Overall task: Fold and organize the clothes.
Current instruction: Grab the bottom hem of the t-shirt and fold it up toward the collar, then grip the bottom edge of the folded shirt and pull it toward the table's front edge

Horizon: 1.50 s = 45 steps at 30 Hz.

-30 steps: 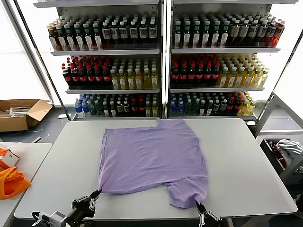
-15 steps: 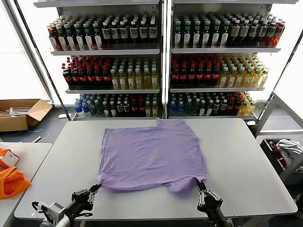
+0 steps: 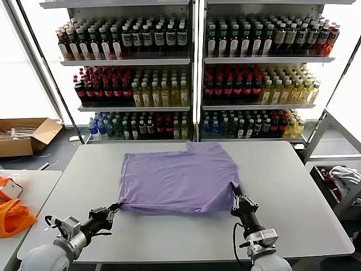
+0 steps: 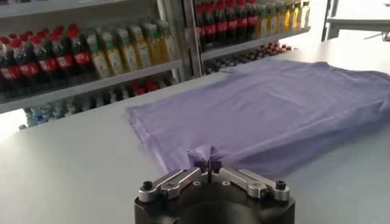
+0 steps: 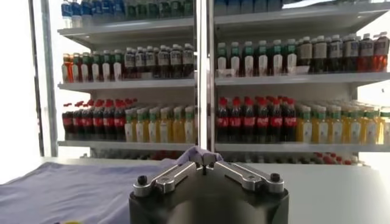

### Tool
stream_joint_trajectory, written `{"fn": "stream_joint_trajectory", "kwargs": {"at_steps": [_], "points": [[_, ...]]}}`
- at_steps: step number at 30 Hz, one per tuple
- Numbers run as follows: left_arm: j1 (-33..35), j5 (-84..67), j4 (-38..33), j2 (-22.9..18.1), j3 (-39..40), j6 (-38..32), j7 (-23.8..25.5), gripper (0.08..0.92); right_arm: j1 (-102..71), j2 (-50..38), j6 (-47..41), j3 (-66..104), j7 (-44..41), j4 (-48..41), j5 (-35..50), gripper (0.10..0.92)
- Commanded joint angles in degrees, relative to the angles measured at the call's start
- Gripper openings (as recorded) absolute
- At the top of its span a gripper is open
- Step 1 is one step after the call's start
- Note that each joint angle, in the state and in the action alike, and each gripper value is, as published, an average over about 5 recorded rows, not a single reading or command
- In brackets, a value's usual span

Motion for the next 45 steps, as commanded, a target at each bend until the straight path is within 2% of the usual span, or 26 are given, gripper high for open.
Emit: {"fn": "stream_joint_trajectory", "kwargs": {"at_steps": [1, 5, 9, 19, 25, 31, 33, 37, 40, 45], "points": [[-10.03, -7.97, 6.1, 0.76, 2.31, 4.15, -0.83, 0.087, 12.28, 0.22, -1.54, -2.16, 1.51, -9.48, 1.41, 0.106], [-12.28, -8.74, 8.81, -0.19, 3.23, 4.79, -2.66, 0.089, 16.73, 1.14, -2.58, -3.8, 0.89, -14.92, 0.96, 0.121], [-13.43, -8.05, 10.45, -1.51, 4.62, 3.86, -4.58, 0.137, 18.45, 2.39, -3.25, -5.26, -0.17, -17.86, 0.12, 0.212], [-9.16, -6.64, 4.74, -2.51, 1.73, -0.01, -7.35, 0.422, 8.39, 0.5, -7.63, -3.94, -3.44, -7.07, -1.47, 0.498], [-2.09, -4.51, 1.51, -3.45, 1.81, -0.1, -7.52, 0.595, -2.17, -1.86, -15.66, 0.87, 0.92, 2.31, -4.69, 0.672], [-0.06, -3.65, 1.81, -5.16, 3.25, -0.08, -7.59, 0.755, -8.22, -1.89, -18.91, 4.44, 3.38, 5.48, -6.16, 0.809], [-0.3, -3.63, 2.09, -5.62, 3.67, -0.07, -7.6, 0.803, -8.57, -1.49, -19.54, 4.48, 4.07, 5.61, -6.22, 0.819], [-1.1, -3.55, 3.15, -6.36, 4.13, -0.16, -7.63, 0.821, -7.97, -0.47, -20.16, 3.8, 4.93, 4.87, -6.38, 0.81], [-1.34, -3.74, 3.48, -6.57, 4.1, -0.15, -7.78, 0.822, -6.75, -0.02, -20.53, 3.08, 5.32, 4.15, -6.29, 0.755], [-1.91, -4.42, 3.68, -6.56, 3.95, 0.18, -8.06, 0.823, -4.23, 0.35, -21.33, 1.89, 6.01, 2.61, -5.59, 0.612]]}}
